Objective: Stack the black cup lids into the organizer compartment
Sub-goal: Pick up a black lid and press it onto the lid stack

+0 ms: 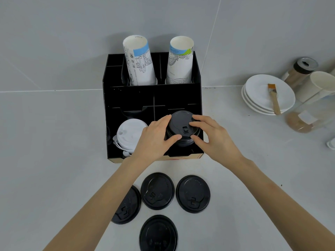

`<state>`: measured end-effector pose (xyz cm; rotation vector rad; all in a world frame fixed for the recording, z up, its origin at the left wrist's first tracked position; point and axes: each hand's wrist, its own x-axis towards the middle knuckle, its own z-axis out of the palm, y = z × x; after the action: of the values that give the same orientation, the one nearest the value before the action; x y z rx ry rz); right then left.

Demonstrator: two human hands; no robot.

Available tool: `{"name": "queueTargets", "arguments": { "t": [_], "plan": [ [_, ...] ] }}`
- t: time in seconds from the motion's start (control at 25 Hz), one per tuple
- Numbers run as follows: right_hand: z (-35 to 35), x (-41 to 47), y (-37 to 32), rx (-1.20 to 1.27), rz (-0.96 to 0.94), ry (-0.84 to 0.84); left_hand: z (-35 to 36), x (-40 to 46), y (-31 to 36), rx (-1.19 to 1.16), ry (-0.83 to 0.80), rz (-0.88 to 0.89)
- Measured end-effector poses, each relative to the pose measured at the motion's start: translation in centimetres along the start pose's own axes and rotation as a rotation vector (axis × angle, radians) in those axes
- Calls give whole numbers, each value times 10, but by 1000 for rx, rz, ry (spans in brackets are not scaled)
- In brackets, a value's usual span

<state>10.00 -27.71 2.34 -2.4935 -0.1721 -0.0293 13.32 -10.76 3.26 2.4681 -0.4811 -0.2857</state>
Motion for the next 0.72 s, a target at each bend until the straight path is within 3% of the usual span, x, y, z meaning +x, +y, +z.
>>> {"name": "queueTargets", "arguments": {
  "t": [0.44,0.72],
  "plan": [
    [5,-1,-1,14,12,23,6,1,-5,-77,14,12],
    [7,-2,-3,27,36,25,7,4,-7,0,6,10]
  ]
}}
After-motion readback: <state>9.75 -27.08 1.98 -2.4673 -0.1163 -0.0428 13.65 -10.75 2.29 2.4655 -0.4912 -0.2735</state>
